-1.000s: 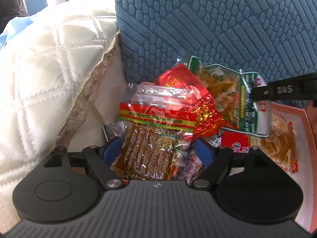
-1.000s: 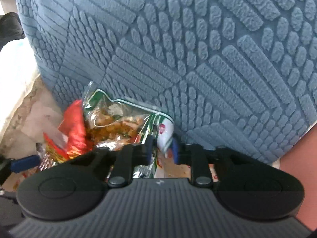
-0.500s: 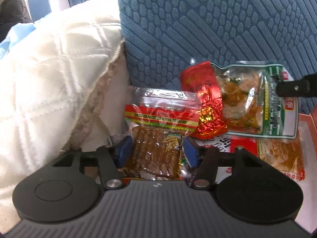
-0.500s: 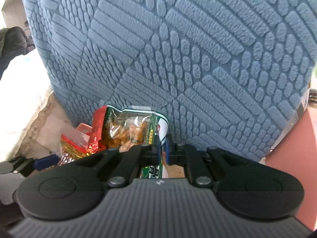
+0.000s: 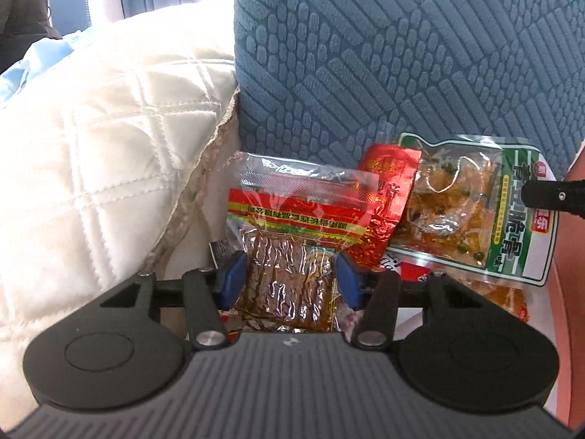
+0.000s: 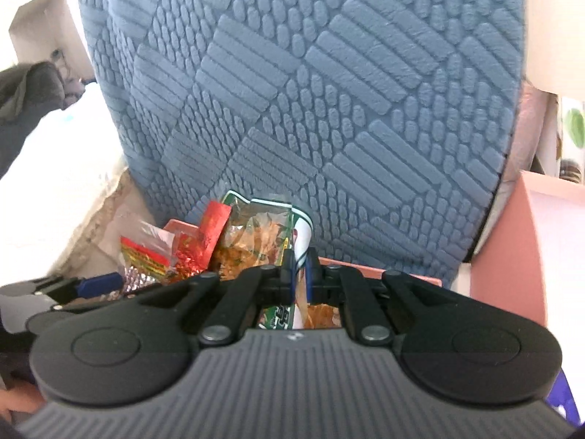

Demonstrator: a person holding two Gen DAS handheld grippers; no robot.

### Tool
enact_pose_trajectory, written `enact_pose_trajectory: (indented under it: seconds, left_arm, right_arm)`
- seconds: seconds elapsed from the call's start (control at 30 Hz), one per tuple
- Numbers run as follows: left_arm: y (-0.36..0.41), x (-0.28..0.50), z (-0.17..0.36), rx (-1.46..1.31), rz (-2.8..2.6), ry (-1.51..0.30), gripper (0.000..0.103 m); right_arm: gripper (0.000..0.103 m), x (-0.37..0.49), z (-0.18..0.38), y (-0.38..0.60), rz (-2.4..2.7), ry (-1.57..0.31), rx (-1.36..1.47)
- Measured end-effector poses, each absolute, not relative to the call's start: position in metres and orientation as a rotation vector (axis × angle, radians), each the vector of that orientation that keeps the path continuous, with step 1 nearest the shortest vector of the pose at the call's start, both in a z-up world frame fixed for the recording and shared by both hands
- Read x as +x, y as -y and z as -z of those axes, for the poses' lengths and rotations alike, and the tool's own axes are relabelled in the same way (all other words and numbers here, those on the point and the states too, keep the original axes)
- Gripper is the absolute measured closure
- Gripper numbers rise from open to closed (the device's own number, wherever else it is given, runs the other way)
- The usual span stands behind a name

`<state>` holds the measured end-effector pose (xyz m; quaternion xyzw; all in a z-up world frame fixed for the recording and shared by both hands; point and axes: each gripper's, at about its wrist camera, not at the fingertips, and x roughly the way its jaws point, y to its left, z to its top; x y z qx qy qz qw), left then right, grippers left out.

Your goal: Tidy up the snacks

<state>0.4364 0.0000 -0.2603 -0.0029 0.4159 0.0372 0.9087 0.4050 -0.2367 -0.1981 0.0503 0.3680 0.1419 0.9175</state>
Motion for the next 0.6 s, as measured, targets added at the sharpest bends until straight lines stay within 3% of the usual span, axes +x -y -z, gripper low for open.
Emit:
enact_pose_trajectory:
  seconds: [0.4, 0.47, 0.6]
  left_arm:
    - [-0.007, 0.403, 0.232, -0.105, -0.041, -0.784, 0.045]
    - [-0.007, 0.398, 0.227, -0.14, -0.024, -0.78, 0.081]
    - [-0.007, 0.393, 0.226, -0.179, -0.011, -0.784, 0.083]
  right_arm:
    - [0.095, 0.368, 0.183, 0.231, -0.255, -0.695, 0.074]
    - [0.095, 0.363, 0.183, 0.231, -0.253, -0.698, 0.08]
    - [0.096, 0.347, 0.184, 0.231, -0.247, -0.698, 0.103]
